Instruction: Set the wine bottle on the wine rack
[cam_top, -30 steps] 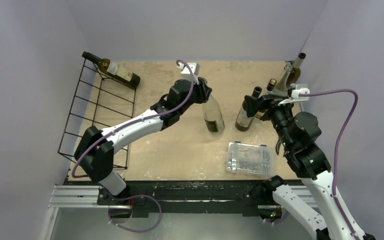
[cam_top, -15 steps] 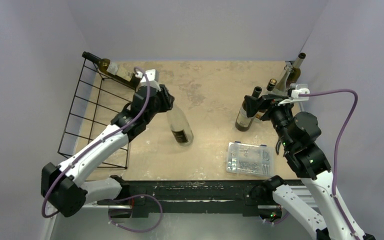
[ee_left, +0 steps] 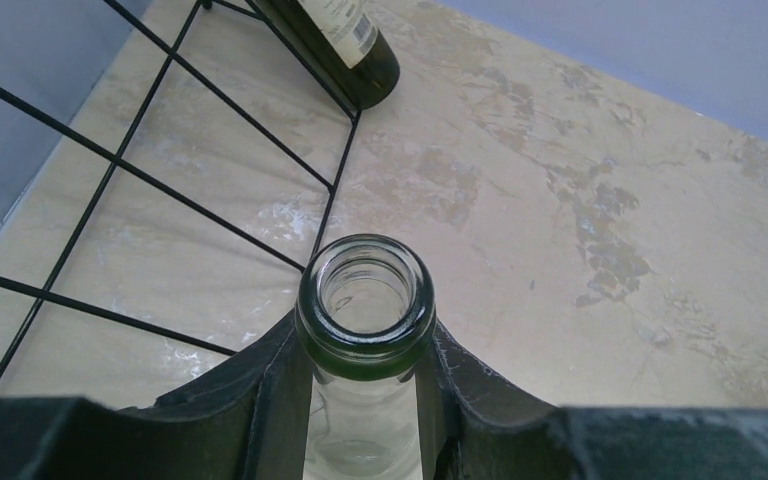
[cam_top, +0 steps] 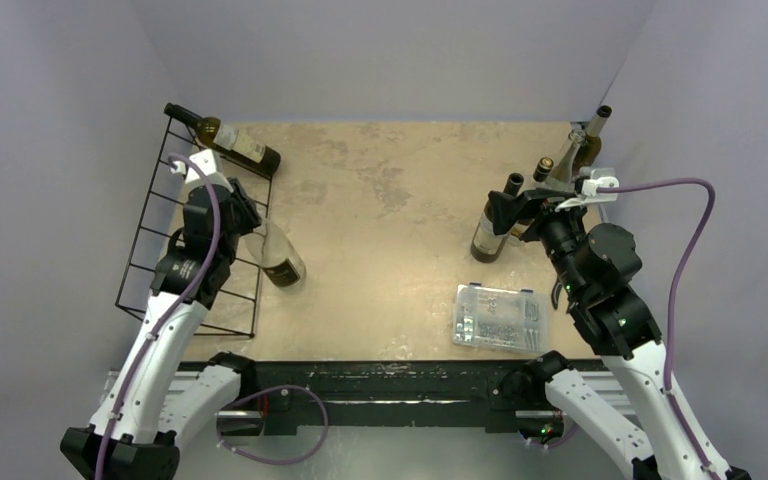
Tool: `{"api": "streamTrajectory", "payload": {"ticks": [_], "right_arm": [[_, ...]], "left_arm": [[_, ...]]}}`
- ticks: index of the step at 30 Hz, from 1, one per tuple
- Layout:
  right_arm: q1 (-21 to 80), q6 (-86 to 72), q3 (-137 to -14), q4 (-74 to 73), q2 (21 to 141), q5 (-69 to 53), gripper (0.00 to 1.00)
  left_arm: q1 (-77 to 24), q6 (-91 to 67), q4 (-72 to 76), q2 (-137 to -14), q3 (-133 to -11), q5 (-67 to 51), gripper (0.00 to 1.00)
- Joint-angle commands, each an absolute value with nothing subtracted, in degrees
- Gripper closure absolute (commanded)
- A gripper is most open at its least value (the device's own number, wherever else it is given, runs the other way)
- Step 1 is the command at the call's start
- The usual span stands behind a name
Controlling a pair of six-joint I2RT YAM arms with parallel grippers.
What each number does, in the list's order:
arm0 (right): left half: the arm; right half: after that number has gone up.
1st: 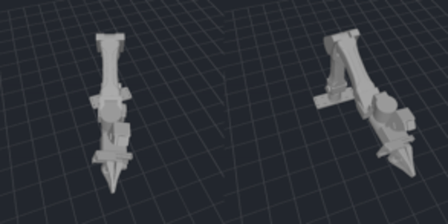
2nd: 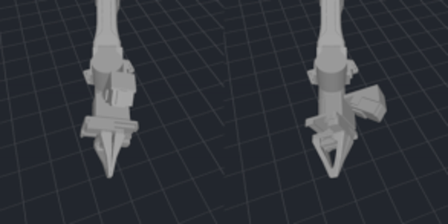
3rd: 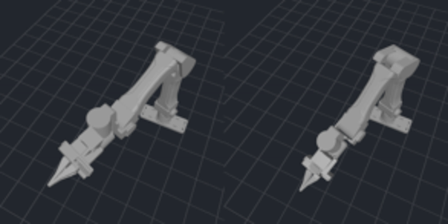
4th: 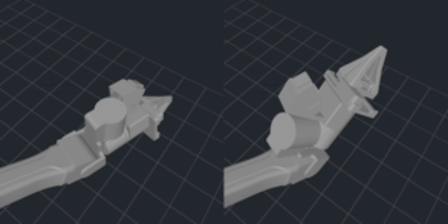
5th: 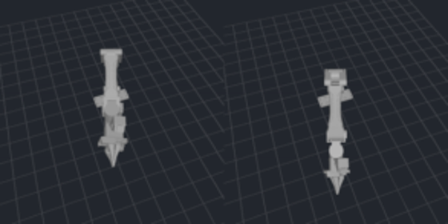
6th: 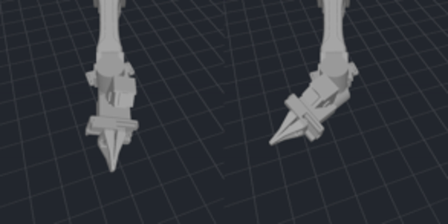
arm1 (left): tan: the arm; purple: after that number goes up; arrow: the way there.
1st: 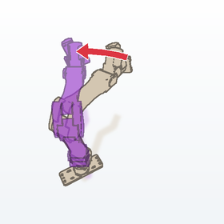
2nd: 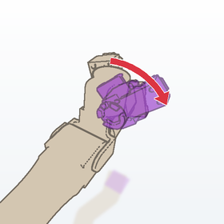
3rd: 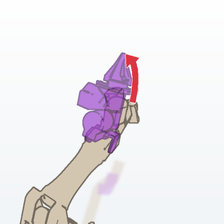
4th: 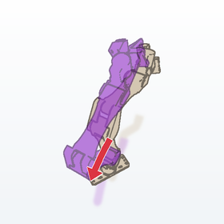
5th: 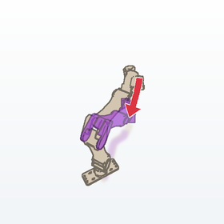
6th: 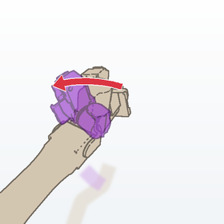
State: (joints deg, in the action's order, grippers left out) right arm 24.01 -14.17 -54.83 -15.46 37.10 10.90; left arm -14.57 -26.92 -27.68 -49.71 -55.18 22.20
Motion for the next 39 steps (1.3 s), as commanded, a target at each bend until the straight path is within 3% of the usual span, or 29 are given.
{"api": "streamTrajectory", "payload": {"ticks": [1,18,24,33,39], "right_arm": [[24.26,-14.59,-54.82,-14.15,37.49,10.07,0.01],[24.32,-14.59,-54.76,-14.35,37.45,10.11,0.01],[24.31,-14.66,-54.76,-14.17,37.37,9.78,0.01],[24.28,-14.81,-54.6,-13.97,37.36,9.33,0.01],[24.33,-14.86,-54.49,-13.93,37.2,9.12,0.01]], "left_arm": [[-10.17,-29.32,-20.2,-49.44,-61.65,17.87,1.0],[9.57,-48.24,-15.7,-67.17,-71.12,11.75,1.0],[11.78,-50.93,-7.52,-71.02,-72.43,8.8,1.0],[12.04,-48.16,-7.5,-77.47,-82.12,11.32,1.0],[12.52,-48.81,2.3,-79.4,-79.86,11.55,1.0]]}}
